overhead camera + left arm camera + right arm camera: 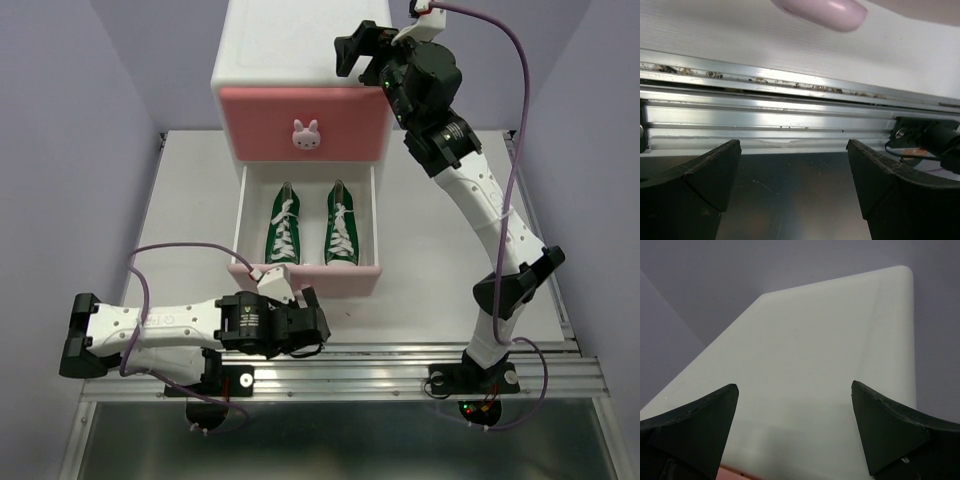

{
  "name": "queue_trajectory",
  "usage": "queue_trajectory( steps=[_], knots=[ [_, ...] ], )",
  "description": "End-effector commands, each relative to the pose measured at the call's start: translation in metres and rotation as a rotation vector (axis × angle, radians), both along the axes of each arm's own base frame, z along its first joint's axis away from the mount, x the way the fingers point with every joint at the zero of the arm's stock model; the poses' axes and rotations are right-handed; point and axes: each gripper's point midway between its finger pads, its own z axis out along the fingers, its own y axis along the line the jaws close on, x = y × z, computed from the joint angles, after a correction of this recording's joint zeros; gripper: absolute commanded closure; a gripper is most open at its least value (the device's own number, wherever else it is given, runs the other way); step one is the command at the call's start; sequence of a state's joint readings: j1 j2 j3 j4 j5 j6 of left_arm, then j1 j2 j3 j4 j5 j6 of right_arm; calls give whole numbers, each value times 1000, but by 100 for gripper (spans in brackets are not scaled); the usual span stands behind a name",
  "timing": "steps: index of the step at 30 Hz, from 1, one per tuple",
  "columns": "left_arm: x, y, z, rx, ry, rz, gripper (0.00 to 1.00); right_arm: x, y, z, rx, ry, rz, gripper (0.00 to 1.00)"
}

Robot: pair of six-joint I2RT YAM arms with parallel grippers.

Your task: Place and organize the shoes in the shoe cabinet

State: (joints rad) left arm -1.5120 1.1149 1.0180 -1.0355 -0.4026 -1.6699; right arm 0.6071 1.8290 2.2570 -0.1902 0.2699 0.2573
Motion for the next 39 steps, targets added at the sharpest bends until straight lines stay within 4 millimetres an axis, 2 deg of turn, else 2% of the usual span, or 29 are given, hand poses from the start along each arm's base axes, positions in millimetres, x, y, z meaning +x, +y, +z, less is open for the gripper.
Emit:
queue_trajectory(
  steps=[1, 4, 7, 10, 15, 19, 20, 22, 27, 31, 34, 39],
  knots=[
    [36, 14, 9, -53, -119, 130, 1, 6, 14, -62, -65, 169, 38, 0],
    [55, 10, 14, -56, -179, 126, 1, 3, 13, -62, -61, 176, 41, 0],
    [82, 18, 11, 72, -208, 162, 1, 2, 11, -61, -54, 178, 32, 0],
    [93, 17, 12, 123, -240, 127, 1, 2, 10, -61, -54, 180, 30, 0],
    [100, 21, 10, 124, -255, 109, 2, 3, 9, -66, -70, 184, 18, 0],
    [105, 24, 14, 118, -296, 94, 9, 3, 7, -72, -76, 197, 10, 0],
    [106, 25, 14, 123, -307, 92, 16, 3, 6, -72, -77, 197, 8, 0],
    [113, 26, 13, 118, -343, 103, 19, 4, 7, -73, -81, 197, 8, 0],
    [131, 34, 13, 141, -399, 142, 20, 5, 8, -76, -97, 198, 11, 0],
    [147, 29, 19, 152, -454, 135, 20, 6, 7, -80, -104, 205, 1, 0],
    [155, 20, 18, 148, -481, 114, 28, 7, 5, -80, -124, 197, -9, 0],
    [155, 16, 3, 156, -472, 96, 41, 9, 3, -84, -146, 197, -22, 0]
  ],
)
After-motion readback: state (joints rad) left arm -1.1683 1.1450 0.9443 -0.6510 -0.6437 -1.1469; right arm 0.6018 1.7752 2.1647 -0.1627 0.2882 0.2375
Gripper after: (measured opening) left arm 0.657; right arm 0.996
